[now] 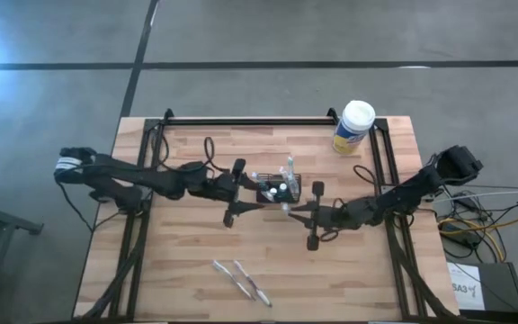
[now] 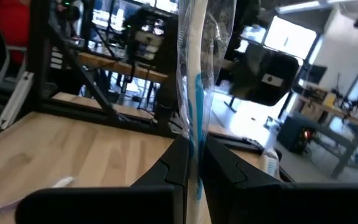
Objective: Pick & Place toothbrushing station
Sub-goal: Put the blue toothbrush into the wire organizer
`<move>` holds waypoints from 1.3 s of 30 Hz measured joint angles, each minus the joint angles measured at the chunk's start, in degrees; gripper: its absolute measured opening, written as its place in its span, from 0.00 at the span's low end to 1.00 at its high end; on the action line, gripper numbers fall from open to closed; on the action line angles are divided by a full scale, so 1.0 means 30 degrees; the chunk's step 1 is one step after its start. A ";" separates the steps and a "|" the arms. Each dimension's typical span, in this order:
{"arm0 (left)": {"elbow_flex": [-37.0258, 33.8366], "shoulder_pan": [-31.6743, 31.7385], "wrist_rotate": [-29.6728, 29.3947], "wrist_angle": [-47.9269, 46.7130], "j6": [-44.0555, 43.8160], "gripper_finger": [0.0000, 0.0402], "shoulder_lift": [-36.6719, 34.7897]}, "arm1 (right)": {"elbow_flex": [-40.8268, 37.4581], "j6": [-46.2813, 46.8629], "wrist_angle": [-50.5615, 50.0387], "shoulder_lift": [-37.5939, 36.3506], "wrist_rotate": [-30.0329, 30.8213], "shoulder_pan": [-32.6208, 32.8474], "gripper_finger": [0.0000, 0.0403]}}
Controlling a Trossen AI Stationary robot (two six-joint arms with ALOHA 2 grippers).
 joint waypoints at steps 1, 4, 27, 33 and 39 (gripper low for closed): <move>0.0072 0.0007 -0.0025 -0.0089 0.0001 0.54 0.0175 | 0.0137 0.0309 -0.0285 0.0029 0.0010 -0.0141 0.05; 0.0507 0.0000 0.0234 0.0115 0.0015 0.54 0.0758 | 0.0210 0.1050 -0.0902 0.0077 0.0013 -0.0382 0.05; 0.2808 0.0000 0.0532 0.0019 -0.0050 0.54 0.3227 | 0.0761 0.1656 -0.0679 0.0620 0.0004 -0.0853 0.05; 0.3094 0.0007 0.0527 0.0009 -0.0082 0.54 0.3341 | 0.0856 0.1649 -0.0678 0.0978 -0.0007 -0.1003 0.05; 0.3087 0.0007 0.0534 -0.0029 -0.0123 0.54 0.3341 | 0.0863 0.1686 -0.0172 0.1119 -0.0003 -0.1071 0.05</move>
